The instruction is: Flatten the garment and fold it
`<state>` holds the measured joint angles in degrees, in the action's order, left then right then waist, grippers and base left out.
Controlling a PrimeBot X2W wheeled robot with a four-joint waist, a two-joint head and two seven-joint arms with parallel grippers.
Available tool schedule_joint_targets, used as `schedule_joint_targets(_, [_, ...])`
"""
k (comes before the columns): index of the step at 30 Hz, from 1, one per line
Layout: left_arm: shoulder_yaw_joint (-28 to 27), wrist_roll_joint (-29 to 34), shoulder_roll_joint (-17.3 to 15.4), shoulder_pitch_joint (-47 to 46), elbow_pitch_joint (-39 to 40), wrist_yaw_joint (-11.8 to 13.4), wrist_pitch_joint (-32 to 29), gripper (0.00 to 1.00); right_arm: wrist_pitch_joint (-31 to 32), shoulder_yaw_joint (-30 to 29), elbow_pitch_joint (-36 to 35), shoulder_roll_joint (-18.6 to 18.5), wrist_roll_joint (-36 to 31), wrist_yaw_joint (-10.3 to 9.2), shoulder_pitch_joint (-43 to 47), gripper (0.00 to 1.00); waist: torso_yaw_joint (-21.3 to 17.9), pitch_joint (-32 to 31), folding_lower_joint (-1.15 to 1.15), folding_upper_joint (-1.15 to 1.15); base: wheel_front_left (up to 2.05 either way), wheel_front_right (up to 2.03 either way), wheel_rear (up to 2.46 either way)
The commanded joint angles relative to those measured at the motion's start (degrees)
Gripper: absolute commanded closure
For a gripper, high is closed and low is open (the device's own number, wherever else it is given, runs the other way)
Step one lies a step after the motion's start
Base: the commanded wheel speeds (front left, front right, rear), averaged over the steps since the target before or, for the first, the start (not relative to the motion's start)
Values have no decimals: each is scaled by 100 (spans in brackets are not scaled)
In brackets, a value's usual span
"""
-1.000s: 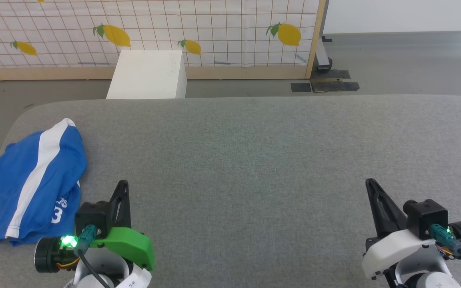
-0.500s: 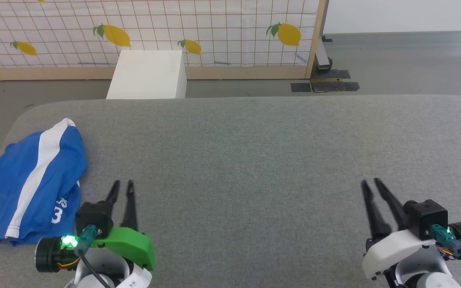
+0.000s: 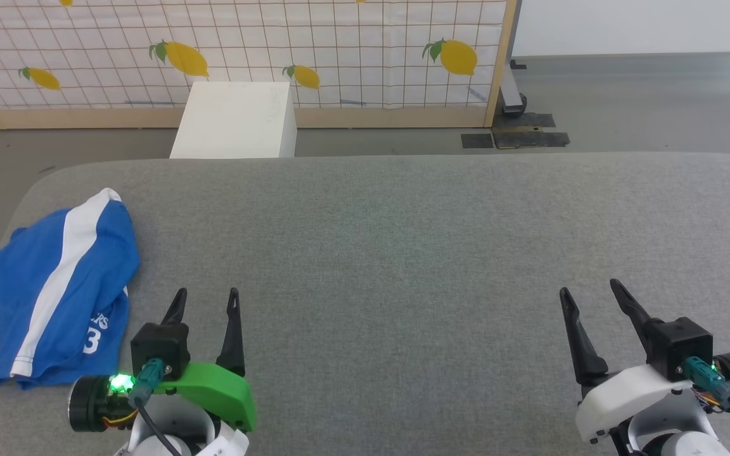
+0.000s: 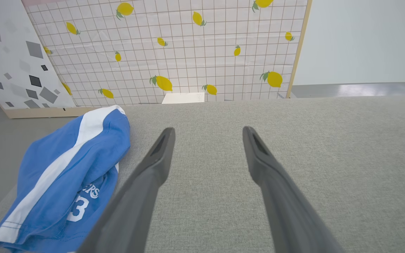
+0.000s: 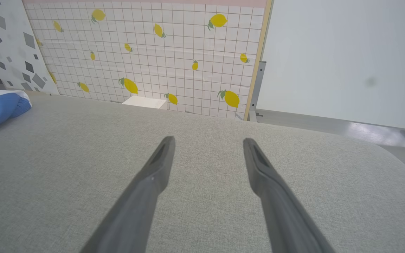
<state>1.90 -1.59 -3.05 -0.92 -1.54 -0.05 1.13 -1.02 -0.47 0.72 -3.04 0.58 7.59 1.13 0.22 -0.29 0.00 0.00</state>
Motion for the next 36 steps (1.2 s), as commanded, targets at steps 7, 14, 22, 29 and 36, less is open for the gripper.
schedule_joint_targets(7, [104,-93,-4,-138,-125,97,134,0,-117,-38,46,3,71,-2,-3,0,142,3,0,0,0,0,0])
schedule_joint_targets(14, [163,-158,-30,-181,-187,131,219,0,-189,-51,77,3,98,-2,-10,0,394,7,0,0,0,0,0])
schedule_joint_targets(22, [215,-225,-57,-207,-232,163,313,0,-263,-56,90,5,116,-3,-21,0,784,24,0,0,0,0,0])
schedule_joint_targets(29, [242,-285,-74,-222,-271,192,394,0,-326,-57,107,5,137,-3,-40,0,1155,36,0,0,0,0,0])
schedule_joint_targets(36, [270,-333,-96,-226,-305,217,477,0,-395,-60,143,6,161,-4,-46,0,1547,36,0,0,-1,-1,-1])
